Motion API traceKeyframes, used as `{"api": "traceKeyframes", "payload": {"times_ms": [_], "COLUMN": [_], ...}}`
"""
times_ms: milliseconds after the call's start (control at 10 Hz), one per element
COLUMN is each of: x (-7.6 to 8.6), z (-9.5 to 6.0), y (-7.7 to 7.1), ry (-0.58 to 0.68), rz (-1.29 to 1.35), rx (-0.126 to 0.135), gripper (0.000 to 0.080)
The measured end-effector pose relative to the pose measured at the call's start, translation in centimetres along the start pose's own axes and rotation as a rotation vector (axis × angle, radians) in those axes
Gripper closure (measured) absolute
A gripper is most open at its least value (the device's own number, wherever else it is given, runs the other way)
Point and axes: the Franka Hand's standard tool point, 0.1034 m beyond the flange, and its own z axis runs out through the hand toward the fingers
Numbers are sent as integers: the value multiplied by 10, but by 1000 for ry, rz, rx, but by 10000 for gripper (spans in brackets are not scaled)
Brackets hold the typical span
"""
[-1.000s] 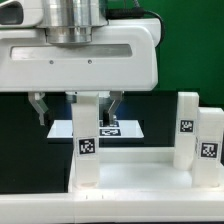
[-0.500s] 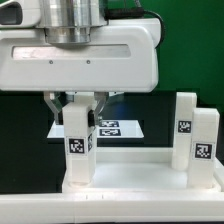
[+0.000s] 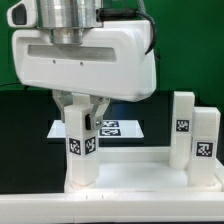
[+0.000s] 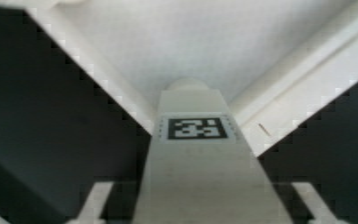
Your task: Assemble desk
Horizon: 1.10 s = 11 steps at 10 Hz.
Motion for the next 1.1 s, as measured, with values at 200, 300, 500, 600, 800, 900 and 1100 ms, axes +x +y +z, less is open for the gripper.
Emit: {"api": "traceKeyframes", "payload": {"times_ms": [200,300,500,600,800,900,1100], "x": [-4,-5,-5,-5,-6,-6,-14], "z": [1,2,2,2,3,3,7], "y": [-5,-6,-8,-9,-9,-9,-11], "ry": [-7,-8,-14,-15,-15,-14,2], "rz": [345,505,768,847,839,790,390], "rx": [19,42,60,63,61,61,47], "gripper": [511,511,511,511,374,242,167]}}
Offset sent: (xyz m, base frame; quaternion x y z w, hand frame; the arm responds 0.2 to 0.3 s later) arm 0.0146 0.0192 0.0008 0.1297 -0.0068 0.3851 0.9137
